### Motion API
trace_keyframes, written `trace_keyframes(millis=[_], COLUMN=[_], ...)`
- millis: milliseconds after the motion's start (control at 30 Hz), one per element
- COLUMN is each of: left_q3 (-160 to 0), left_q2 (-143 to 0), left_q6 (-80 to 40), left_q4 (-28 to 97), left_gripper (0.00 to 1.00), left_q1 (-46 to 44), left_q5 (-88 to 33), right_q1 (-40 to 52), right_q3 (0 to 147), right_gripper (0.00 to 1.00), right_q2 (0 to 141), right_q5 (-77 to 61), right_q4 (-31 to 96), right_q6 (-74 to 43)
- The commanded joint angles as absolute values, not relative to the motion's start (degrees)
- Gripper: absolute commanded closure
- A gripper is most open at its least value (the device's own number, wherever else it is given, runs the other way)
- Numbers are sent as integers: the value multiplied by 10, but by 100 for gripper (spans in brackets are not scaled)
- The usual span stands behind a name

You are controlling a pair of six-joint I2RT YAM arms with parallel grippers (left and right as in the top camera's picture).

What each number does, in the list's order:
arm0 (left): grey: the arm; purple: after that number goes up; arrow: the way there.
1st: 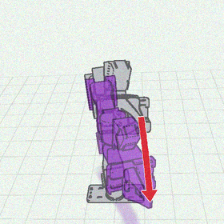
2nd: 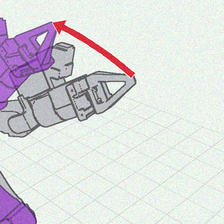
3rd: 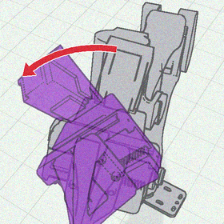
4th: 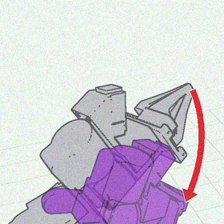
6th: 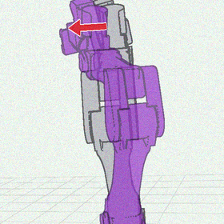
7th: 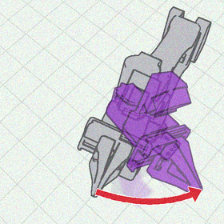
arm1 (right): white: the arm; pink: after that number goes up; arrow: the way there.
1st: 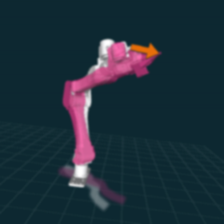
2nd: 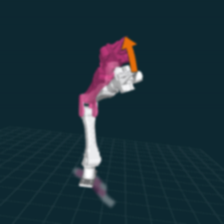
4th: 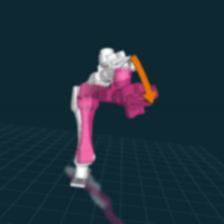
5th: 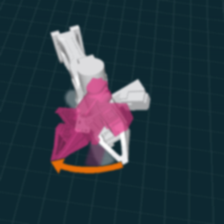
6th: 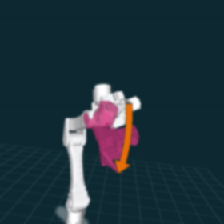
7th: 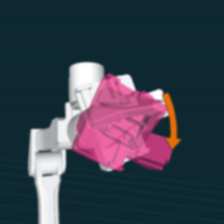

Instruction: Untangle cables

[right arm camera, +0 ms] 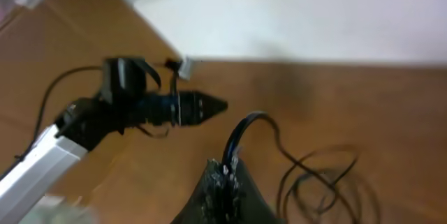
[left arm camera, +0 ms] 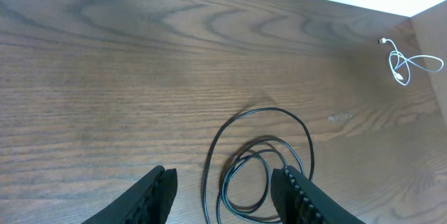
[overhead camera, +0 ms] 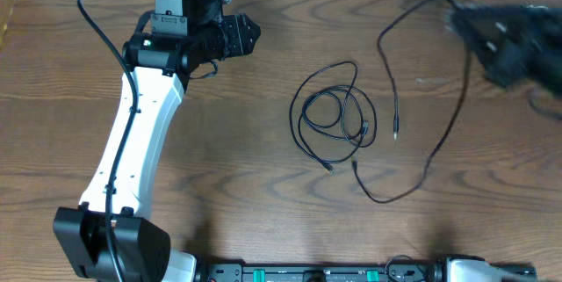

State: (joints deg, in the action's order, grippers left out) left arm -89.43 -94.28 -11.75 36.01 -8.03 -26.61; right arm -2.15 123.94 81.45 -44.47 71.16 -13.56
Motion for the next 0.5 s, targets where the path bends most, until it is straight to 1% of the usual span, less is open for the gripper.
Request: trace_keyframes(millis=[0, 100, 267, 333, 400, 467], left_q3=[-898, -898, -898, -898, -898, -898], left_q2=[-940, -940, -940, -940, -940, -940], left_q6=[-109, -109, -110, -110, -110, -110], left_q4=[366, 369, 375, 375, 371, 365], left_gripper=[51, 51, 50, 46, 40, 37], left_q1=[-81, -81, -81, -81, -81, -81], left_q5=[-263, -263, -263, -281, -327, -377], right_q1=[16, 42, 42, 47, 57, 71], right_q3=[1239, 1239, 1239, 1239, 1238, 1238], right_gripper=[99, 99, 99, 99, 99, 99], right_q2=[864, 899, 895, 895, 901, 908], right_q5=[-501, -501, -470, -464, -451, -432], right_q4=[722, 722, 732, 759, 789, 810], right_q6=[-108, -102, -77, -49, -18, 3])
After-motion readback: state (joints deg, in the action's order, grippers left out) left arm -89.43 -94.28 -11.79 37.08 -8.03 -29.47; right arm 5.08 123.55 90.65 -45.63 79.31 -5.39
